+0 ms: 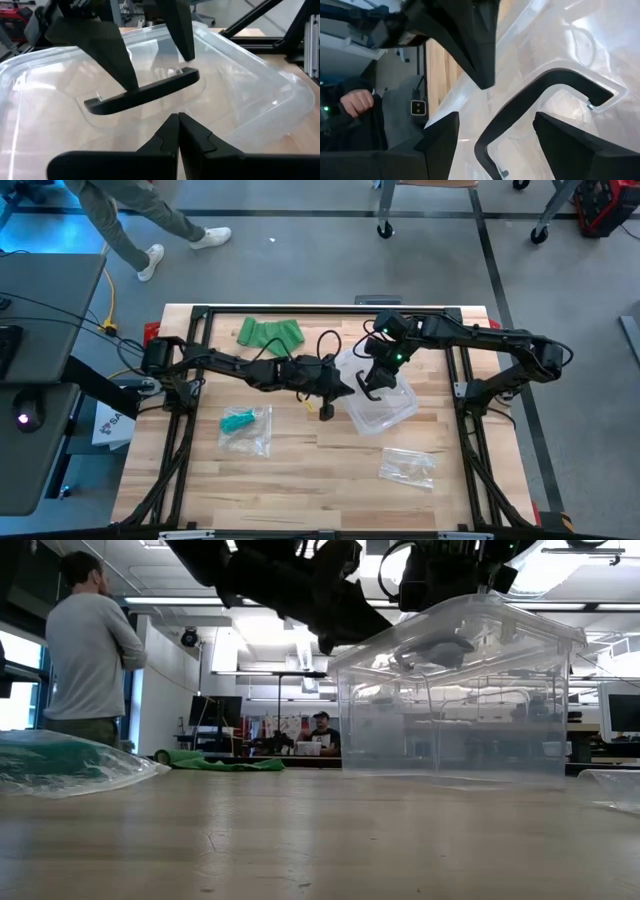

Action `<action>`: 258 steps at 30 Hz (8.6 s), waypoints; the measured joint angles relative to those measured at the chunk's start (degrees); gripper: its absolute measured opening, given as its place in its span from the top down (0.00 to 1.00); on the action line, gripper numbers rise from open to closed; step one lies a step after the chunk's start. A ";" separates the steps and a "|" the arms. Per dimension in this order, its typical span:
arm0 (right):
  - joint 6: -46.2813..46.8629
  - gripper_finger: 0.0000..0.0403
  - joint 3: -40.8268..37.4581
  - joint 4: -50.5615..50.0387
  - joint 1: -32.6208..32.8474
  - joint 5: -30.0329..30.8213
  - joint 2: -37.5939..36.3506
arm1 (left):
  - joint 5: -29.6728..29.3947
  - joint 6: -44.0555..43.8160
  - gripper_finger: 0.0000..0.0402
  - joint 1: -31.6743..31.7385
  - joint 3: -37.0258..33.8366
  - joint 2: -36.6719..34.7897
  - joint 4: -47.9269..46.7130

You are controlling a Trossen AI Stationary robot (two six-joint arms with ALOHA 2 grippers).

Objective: Roll bandage
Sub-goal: Open the transparent bin, then move the transparent bin to the center of the table

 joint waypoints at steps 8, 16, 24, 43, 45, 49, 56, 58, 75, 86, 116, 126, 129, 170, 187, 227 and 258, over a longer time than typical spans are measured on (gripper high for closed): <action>1.36 0.37 0.11 1.08 0.69 0.10 1.03 | 0.17 -0.84 1.00 2.21 2.75 3.10 0.26; 0.01 0.37 0.09 2.00 2.03 0.62 3.15 | -0.82 -1.03 1.00 2.40 4.58 4.44 -0.37; -1.52 0.50 0.11 1.20 2.46 6.40 2.54 | -5.09 1.09 1.00 1.32 4.51 2.97 1.23; 4.54 0.90 11.98 -12.36 2.78 11.03 0.00 | -23.76 4.73 1.00 -10.64 4.56 -17.90 -18.13; 3.99 0.89 14.59 -13.57 2.78 12.35 -0.24 | -26.46 4.11 1.00 -12.64 4.56 -19.10 -21.11; 0.84 0.91 19.80 -18.66 3.51 14.15 -0.10 | -31.55 2.03 1.00 -16.72 4.56 -20.10 -26.19; -0.66 0.91 23.85 -20.71 14.49 13.54 -2.03 | -42.92 -6.94 1.00 -23.58 4.50 -20.09 -35.89; -1.95 0.91 23.31 -22.42 18.47 14.04 -2.41 | -46.01 -9.11 1.00 -25.26 3.46 -20.14 -36.18; 0.06 0.91 24.48 -26.67 -1.77 33.48 -4.17 | -12.89 6.93 0.76 -7.42 4.30 -3.52 -13.90; -4.31 0.91 24.48 -27.86 -20.19 34.00 -3.34 | -7.91 9.05 0.57 -2.36 7.86 1.20 -25.64; -6.51 0.91 -9.11 1.05 -30.93 23.72 0.90 | -17.67 2.31 0.60 -6.01 7.91 -2.68 -38.96; 12.84 0.87 -17.61 6.94 -30.99 24.18 0.87 | -22.13 1.71 0.60 -8.39 7.93 -3.52 -39.12; 15.03 0.81 -19.64 8.95 -31.54 28.26 0.87 | -22.27 1.46 0.60 -8.49 7.93 -3.52 -39.12; 18.81 0.42 -8.67 1.39 12.71 48.65 -6.02 | -24.90 7.01 0.60 -5.37 4.65 -3.15 -4.17; 24.14 0.42 -8.48 -3.36 22.52 60.52 -6.78 | -26.44 5.31 0.61 -11.03 13.97 -11.80 -28.59; 23.43 0.42 -8.46 13.83 48.35 83.91 -7.95 | -14.27 -61.21 1.00 -24.21 -3.31 -21.21 -64.29; 23.41 0.42 -8.48 0.81 36.54 70.15 1.54 | -21.53 -33.99 1.00 -8.93 -10.32 -11.84 -24.74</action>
